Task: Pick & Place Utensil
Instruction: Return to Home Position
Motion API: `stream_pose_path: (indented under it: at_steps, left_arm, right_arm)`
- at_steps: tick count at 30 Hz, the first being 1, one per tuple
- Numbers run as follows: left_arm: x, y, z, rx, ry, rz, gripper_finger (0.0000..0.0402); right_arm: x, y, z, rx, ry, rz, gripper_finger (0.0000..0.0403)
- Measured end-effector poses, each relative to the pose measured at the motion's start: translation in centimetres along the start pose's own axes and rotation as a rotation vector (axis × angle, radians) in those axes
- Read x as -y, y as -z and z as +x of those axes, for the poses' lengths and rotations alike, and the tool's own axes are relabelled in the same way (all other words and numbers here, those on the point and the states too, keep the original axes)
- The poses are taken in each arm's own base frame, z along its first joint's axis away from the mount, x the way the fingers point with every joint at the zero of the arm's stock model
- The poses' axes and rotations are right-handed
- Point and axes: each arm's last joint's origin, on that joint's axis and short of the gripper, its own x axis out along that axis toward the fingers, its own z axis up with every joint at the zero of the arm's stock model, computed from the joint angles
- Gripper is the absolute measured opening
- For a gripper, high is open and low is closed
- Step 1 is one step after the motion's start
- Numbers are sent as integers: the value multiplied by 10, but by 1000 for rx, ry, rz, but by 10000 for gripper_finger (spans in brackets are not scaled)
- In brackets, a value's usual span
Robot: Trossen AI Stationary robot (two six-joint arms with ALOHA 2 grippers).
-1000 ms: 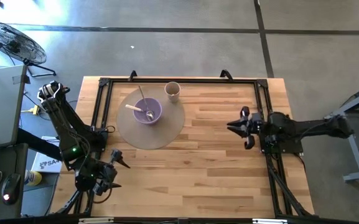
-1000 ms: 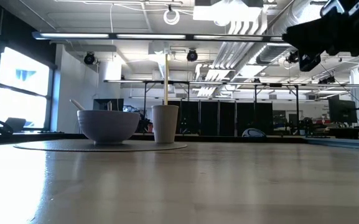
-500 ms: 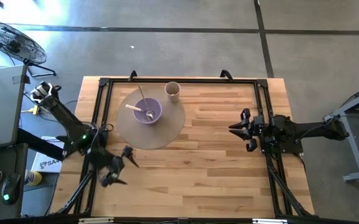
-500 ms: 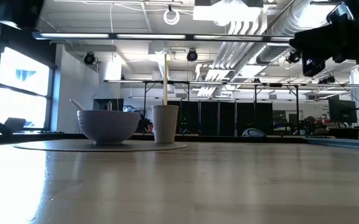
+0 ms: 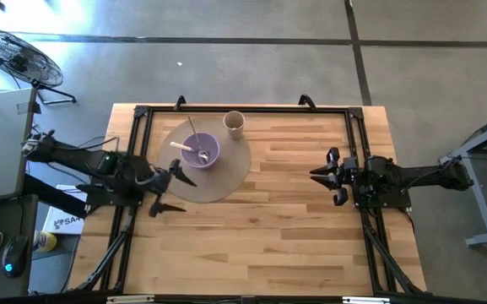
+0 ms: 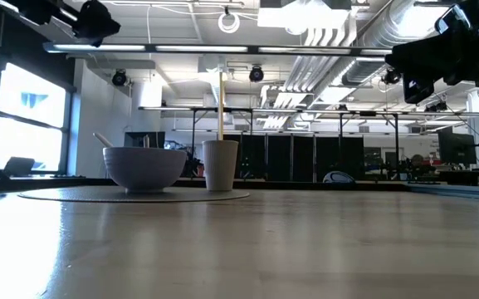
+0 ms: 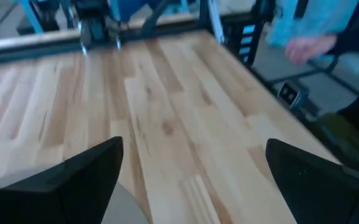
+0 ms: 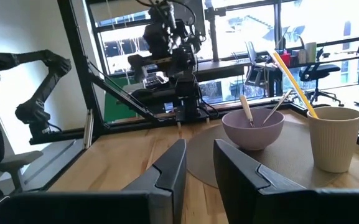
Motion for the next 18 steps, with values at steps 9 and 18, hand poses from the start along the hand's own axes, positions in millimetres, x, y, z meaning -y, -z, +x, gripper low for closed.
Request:
stream_pose_path:
  at_steps: [9, 18]
  left_arm:
    - [-13, 36, -25, 205, -114, -40, 387]
    - [-20, 59, -30, 323, -62, -37, 387]
  right_arm:
    - [0, 0, 0, 0, 0, 0, 75]
    - [0, 0, 0, 0, 1, 0, 75]
